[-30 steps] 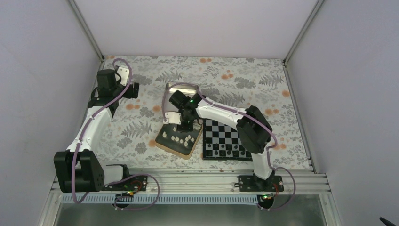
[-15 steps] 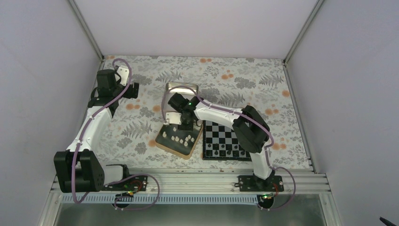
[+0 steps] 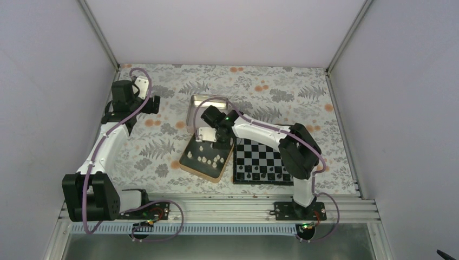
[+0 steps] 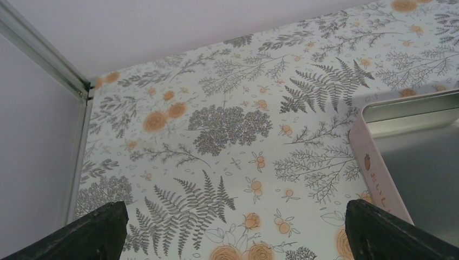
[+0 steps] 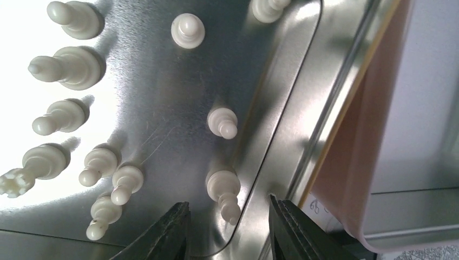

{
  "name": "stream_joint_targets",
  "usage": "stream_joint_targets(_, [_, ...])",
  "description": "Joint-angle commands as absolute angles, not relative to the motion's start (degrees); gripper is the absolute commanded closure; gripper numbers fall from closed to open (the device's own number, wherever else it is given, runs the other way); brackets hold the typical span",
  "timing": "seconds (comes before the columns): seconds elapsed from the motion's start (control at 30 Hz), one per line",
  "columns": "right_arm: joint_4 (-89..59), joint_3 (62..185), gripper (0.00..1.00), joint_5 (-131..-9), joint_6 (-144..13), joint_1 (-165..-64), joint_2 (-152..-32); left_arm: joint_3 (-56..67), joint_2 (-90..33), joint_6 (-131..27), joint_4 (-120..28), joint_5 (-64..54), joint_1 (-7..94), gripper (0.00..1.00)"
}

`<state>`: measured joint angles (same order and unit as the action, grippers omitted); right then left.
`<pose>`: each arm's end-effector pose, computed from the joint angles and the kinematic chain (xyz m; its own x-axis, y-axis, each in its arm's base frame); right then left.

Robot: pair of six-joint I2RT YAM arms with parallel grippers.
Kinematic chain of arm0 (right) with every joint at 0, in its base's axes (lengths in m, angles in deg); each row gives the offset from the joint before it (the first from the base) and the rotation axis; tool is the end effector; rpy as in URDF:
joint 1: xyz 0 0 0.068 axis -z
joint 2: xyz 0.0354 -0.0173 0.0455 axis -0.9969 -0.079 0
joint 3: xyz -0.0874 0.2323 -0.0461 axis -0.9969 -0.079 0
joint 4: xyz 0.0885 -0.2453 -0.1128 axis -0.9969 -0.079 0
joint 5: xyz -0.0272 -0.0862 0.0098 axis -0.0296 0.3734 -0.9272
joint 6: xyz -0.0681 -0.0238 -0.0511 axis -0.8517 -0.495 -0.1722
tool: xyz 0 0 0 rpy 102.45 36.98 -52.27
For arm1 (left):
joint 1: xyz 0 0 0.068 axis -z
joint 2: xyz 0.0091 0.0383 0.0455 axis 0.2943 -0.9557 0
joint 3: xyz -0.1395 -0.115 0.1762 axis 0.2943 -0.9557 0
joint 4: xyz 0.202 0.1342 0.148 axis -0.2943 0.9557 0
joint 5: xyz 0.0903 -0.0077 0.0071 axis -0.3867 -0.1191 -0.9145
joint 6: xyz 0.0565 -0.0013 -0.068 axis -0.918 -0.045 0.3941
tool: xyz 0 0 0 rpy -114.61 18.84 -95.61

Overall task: Set up the chess pieces on the board
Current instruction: Pick up the chess piece from the storage box.

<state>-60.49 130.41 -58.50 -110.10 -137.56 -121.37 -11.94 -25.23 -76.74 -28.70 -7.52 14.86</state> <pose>0.2590 0.3235 0.1232 0.0126 -0.9832 -0.1819 -0.9728 0.0300 -0.2299 0.3472 0.0059 0.2402 -0.5110 0.2048 -0.8348 0.1629 0.9767 0.1399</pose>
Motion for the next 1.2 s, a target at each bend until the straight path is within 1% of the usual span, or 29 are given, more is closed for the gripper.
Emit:
stream_joint_targets(0.0, [-61.0,129.5,0.6,-57.9,-110.0,-136.6,-119.9,-12.2,-24.6,-77.3,-29.9,-7.2,14.5,0.0])
stream_joint_targets(0.9, [-61.9,130.0,0.64,-59.3,-109.5,-136.2,-124.1,-12.2,-24.3,-77.4,-29.8,-6.6,14.5,0.0])
stream_joint_targets(0.97, [-61.8,129.9,0.66,-59.2,-109.5,-136.1,-124.3,-12.2,-24.3,-77.3,-29.8,-6.6,14.5,0.0])
stream_joint_targets(1.17, [-61.6,129.8,0.79,-59.0,-109.6,-136.2,-124.3,-12.3,-24.3,-77.4,-29.8,-6.6,14.5,0.0])
